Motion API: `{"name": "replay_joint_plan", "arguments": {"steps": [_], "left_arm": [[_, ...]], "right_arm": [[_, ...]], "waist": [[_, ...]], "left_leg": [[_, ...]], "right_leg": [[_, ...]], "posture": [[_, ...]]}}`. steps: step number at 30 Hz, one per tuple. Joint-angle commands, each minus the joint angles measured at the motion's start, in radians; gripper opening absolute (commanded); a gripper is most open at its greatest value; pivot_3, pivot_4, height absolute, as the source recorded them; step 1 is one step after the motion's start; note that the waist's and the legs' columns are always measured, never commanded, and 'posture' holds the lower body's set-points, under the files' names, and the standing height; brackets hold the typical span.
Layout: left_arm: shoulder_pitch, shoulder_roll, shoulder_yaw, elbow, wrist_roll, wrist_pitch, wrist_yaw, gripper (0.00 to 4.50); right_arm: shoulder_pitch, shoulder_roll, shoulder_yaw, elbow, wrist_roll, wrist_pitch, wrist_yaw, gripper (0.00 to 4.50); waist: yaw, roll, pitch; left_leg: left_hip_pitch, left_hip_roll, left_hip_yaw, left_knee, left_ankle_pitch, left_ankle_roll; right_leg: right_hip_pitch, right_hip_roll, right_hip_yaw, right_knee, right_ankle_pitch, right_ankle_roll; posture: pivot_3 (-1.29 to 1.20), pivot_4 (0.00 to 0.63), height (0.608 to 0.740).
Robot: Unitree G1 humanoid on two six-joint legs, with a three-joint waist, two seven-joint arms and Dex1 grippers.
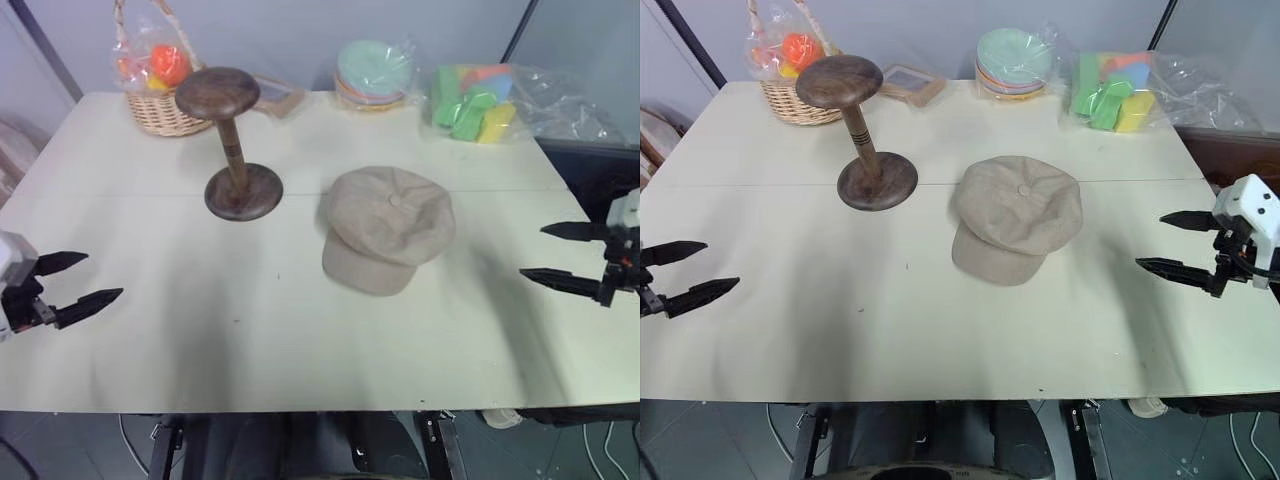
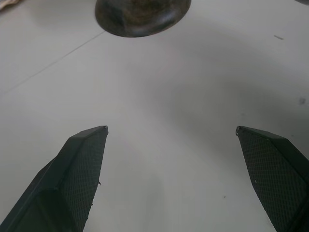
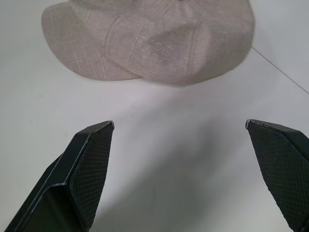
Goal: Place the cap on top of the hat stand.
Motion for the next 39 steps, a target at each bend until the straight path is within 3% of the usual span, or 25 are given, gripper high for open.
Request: {"name": "replay_joint_plan", "arguments": {"steps": [1,9,13,16,20,24,27,34,39], "left_arm": [[0.008,0.017,0.050,-0.026,-0.006,0.002,-0.028,4.50],[-0.054,0.007,0.039,-0.015,-0.003,0.012,0.019,4.50],[-0.093,0.018,0.026,-0.037,-0.076,0.091,-0.012,4.50],[-0.131,0.036,0.000,-0.083,-0.154,0.165,-0.055,4.50],[-0.197,0.082,-0.077,-0.172,-0.267,0.273,-0.117,4.50],[-0.274,0.133,-0.211,-0.207,-0.268,0.266,-0.183,4.50],[-0.366,0.140,-0.310,-0.192,-0.270,0.255,-0.220,4.50],[-0.593,0.098,-0.502,-0.130,-0.248,0.254,-0.264,4.50],[-0.663,0.074,-0.573,-0.092,-0.207,0.227,-0.294,4.50]], "right_arm": [[-0.023,0.007,-0.005,0.001,-0.008,-0.029,-0.006,4.49],[-0.037,0.018,0.004,0.003,-0.036,-0.072,-0.033,4.49],[-0.034,0.026,0.001,-0.041,-0.059,-0.076,-0.081,4.49],[-0.024,0.033,-0.012,-0.136,-0.047,-0.039,-0.119,4.49],[0.071,0.040,-0.011,-0.408,-0.099,0.003,-0.199,4.49],[0.097,0.117,0.122,-0.703,-0.185,0.129,-0.419,4.49],[0.090,0.204,0.304,-0.817,-0.374,0.144,-0.605,4.49],[0.163,0.273,0.603,-0.777,-0.804,-0.009,-0.817,4.49],[0.198,0.306,0.680,-0.692,-0.914,-0.123,-0.845,4.49]], "waist": [[0.000,0.000,0.000],[0.002,0.000,0.000],[-0.001,0.000,0.000],[-0.001,0.000,0.000],[0.002,0.000,0.000],[0.000,0.000,0.000],[-0.001,-0.001,0.000],[0.002,-0.002,-0.001],[-0.004,-0.003,-0.001]], "left_leg": [[0.000,0.000,0.000,0.000,0.000,0.000],[0.000,0.000,0.002,0.001,0.000,0.000],[0.000,-0.001,0.004,0.001,0.000,0.000],[0.000,0.000,0.004,0.001,0.000,0.000],[0.000,0.000,0.003,0.002,0.000,0.000],[0.000,0.000,0.002,0.002,0.000,0.000],[0.000,0.000,0.003,0.002,0.000,-0.001],[-0.001,-0.003,0.003,0.003,0.001,-0.001],[0.000,-0.003,0.003,0.003,0.001,-0.001]], "right_leg": [[0.000,0.000,0.000,0.000,0.000,0.000],[0.000,0.001,0.000,0.001,0.000,0.000],[0.001,0.002,0.000,0.001,0.001,0.002],[0.000,0.002,0.000,0.002,0.001,0.002],[0.000,0.002,0.000,0.002,0.002,0.003],[0.001,0.003,0.000,0.003,0.002,0.004],[0.000,0.004,0.000,0.003,0.001,0.003],[0.000,0.003,-0.001,0.003,0.001,0.003],[0.000,0.005,-0.001,0.004,0.001,0.004]], "posture": [[0.00,0.150,0.740],[0.00,0.150,0.740],[0.00,0.150,0.740],[0.00,0.150,0.740],[0.00,0.150,0.740],[0.00,0.150,0.740],[0.00,0.150,0.740],[0.00,0.150,0.740],[0.00,0.150,0.740]]}}
